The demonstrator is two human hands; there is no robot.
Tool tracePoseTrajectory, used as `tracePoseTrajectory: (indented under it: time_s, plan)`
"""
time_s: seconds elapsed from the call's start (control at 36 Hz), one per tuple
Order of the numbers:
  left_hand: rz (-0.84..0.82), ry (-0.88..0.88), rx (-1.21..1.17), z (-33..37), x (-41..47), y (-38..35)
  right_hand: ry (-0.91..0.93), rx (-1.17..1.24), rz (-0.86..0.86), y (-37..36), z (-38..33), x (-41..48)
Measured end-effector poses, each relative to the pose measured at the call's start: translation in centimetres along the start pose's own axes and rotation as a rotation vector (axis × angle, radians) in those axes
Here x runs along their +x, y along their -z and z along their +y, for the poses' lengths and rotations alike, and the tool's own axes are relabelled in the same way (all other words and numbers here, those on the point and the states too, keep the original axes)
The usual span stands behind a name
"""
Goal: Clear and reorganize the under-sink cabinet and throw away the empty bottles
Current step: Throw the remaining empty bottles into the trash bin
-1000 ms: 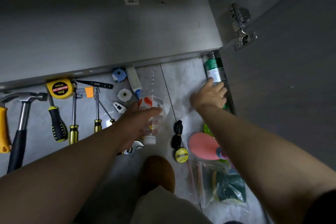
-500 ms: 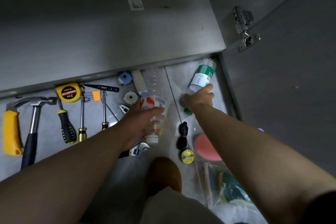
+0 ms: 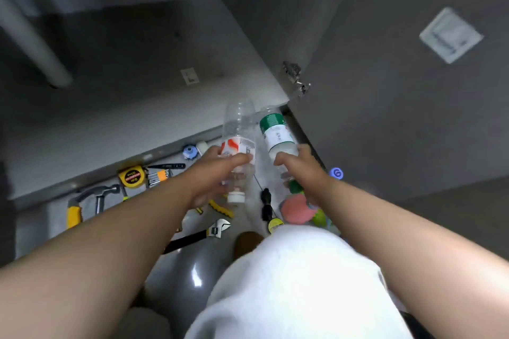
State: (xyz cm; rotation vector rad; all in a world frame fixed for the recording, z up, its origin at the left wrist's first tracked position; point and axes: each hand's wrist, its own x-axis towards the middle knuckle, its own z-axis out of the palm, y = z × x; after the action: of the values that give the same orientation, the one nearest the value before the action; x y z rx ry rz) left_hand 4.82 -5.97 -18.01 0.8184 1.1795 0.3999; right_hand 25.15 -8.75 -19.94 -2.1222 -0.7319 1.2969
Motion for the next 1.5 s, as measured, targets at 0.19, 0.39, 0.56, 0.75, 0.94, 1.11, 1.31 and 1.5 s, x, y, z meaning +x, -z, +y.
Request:
tracePoseTrajectory:
  time_s: [0.19,0.39,0.56,0.75,0.94,1.11,1.31,1.5]
  plan:
    - [-0.071,-0.136,0.146,6.6,-6.4,-4.8,0.209,0.094,0.006,8.1,-2.1,-8.9]
    - [-0.218,-0.173,0.365,10.7,-12.5,-13.3,0.276,0.045,0.094,16.3,0.2,-17.2]
    - [-0.404,-0.105,0.575,8.0,-17.9,-22.8,0.151,-0.009,0.002,24.0,6.5,-23.7]
    - [-0.538,-0.073,0.656,-0.2,-21.3,-30.2,-0.217,-0.293,-0.114,32.2,15.1,-31.9]
    - [-0.435,-0.231,0.759,-4.6,-21.1,-30.8,-0.429,-0.442,-0.151,34.2,21.7,-35.5]
    - [-0.469,-0.199,0.762,-5.0,-20.9,-30.2,-0.414,-0.678,-0.112,30.9,25.1,-32.9]
    - [-0.424,-0.207,0.805,-5.2,-20.0,-29.9,-0.306,-0.896,0.065,26.2,27.4,-30.0]
    - [-0.505,-0.165,0.879,-5.2,-19.4,-29.8,-0.233,-0.758,0.108,23.9,30.7,-27.5]
